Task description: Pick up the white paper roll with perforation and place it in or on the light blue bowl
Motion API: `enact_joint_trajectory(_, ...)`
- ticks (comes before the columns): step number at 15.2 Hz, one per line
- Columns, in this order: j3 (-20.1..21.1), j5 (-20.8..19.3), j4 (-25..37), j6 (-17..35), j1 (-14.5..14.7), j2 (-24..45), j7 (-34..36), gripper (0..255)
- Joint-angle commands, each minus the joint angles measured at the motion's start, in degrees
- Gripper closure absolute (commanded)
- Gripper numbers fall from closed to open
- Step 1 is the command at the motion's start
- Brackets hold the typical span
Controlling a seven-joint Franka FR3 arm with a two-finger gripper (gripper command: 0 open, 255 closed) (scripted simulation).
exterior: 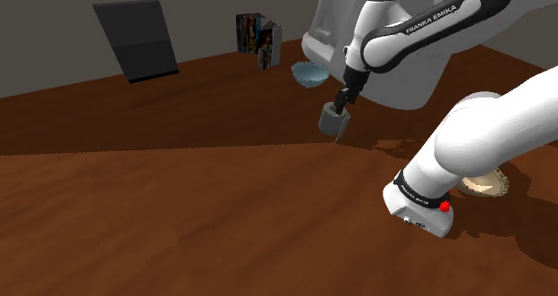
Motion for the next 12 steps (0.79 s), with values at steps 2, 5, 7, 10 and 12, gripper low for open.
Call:
enact_joint_trajectory(2,-1.8,-0.1,-0.8,5.8,0.1,4.7,-1.7,0)
enact_joint_trajectory(5,-2.4,0.0,-1.4,9.4,0.4,7.6,-1.9,0)
enact_joint_trajectory(7,-2.8,0.2,-1.8,11.8,0.7,9.8,-2.1,0)
enact_joint_trajectory(10,-3.1,0.5,-2.0,13.8,1.0,11.5,-2.3,0)
enact_joint_trajectory(12,-3.1,0.5,-2.0,13.8,1.0,11.5,-2.3,0)
